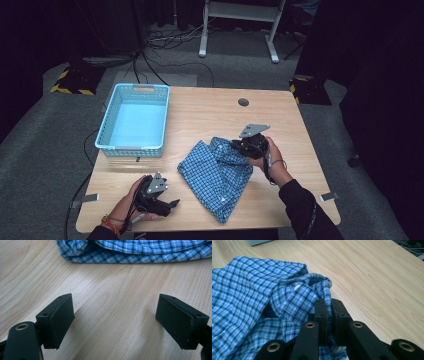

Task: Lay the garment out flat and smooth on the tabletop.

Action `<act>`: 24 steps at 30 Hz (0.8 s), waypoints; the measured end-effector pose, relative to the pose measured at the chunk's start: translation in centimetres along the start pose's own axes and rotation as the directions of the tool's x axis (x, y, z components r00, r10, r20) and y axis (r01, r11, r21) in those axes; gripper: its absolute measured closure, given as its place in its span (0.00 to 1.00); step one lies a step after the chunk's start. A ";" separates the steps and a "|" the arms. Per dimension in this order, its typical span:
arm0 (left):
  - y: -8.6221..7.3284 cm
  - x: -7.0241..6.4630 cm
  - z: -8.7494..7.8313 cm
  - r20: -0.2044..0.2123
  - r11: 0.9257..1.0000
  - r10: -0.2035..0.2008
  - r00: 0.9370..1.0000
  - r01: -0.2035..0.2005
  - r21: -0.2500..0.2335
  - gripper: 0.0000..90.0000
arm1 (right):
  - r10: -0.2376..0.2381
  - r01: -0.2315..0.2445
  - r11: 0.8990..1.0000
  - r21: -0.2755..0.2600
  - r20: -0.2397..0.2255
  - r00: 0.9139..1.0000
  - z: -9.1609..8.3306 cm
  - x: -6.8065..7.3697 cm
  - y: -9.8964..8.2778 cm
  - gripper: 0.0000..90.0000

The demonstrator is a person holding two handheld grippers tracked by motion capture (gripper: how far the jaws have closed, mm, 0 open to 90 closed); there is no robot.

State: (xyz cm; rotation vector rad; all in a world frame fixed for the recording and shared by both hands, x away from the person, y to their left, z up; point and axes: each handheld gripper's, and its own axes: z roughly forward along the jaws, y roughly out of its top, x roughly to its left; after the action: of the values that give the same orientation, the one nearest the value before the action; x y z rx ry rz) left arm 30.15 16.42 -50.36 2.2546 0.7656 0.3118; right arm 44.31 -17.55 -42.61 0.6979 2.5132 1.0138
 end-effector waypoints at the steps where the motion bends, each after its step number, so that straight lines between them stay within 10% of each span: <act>1: 0.0 0.0 0.0 0.000 1.000 0.000 1.000 0.000 0.000 0.17 | 0.002 -0.002 1.000 0.002 0.005 1.000 0.2 -0.2 0.1 0.94; 24: 0.0 0.0 0.0 0.000 1.000 0.000 1.000 0.000 0.000 0.17 | 0.076 -0.080 0.995 0.054 0.082 0.994 3.9 -3.5 0.2 0.94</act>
State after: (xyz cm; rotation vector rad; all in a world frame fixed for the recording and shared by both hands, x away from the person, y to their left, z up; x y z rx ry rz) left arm 30.14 16.42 -50.36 2.2548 0.7656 0.3124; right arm 49.16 -17.25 -44.74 0.8422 2.4717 0.9244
